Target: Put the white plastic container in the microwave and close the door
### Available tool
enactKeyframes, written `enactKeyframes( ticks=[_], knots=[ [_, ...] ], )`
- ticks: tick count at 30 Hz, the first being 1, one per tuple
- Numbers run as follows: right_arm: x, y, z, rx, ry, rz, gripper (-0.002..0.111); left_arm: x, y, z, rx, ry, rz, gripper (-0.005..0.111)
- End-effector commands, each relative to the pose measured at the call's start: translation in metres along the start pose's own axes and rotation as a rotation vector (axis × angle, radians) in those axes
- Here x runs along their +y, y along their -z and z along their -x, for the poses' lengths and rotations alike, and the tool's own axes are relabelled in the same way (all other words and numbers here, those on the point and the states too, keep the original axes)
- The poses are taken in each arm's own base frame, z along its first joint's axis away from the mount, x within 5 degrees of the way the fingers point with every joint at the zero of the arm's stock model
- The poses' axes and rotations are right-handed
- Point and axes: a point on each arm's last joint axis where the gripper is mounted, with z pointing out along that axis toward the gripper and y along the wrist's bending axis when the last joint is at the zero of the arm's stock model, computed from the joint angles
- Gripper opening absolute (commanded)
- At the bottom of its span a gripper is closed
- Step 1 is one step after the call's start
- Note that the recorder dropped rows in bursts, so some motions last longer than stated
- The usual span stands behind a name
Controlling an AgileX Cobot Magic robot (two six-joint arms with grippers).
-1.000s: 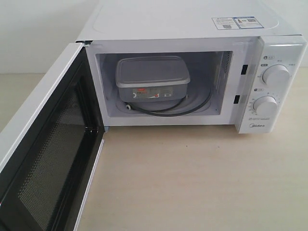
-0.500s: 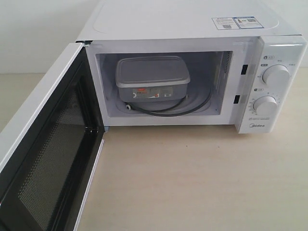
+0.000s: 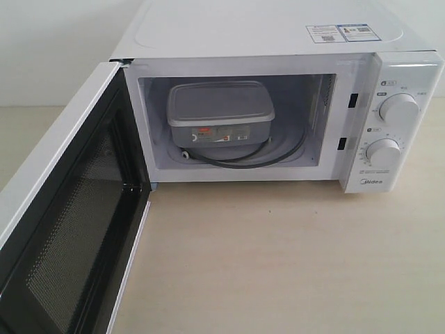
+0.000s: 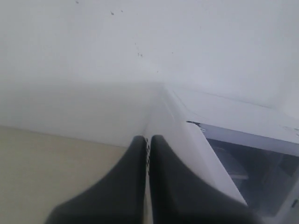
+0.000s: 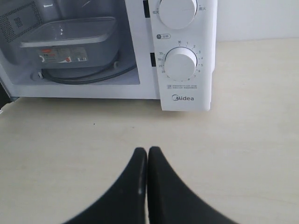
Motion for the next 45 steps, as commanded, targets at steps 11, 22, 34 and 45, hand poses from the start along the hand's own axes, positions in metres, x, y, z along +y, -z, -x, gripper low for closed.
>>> enactKeyframes(
  ticks=[11,22,34,45],
  knots=[
    [0.000,0.000,0.001,-0.008,0.010,-0.006,0.000,-0.026,-0.032,0.040,0.567,-0.191,-0.096,0.004],
    [0.000,0.000,0.001,-0.008,0.010,-0.006,0.000,-0.027,-0.106,0.026,0.908,-0.449,-0.294,0.004],
    [-0.001,0.000,0.000,-0.003,0.010,-0.007,0.000,-0.033,-0.132,-0.004,0.986,-0.570,-0.566,0.004],
    [-0.001,0.000,0.000,-0.003,0.010,-0.007,0.000,-0.074,-0.144,-0.020,0.883,-0.507,-0.802,0.004]
  ],
)
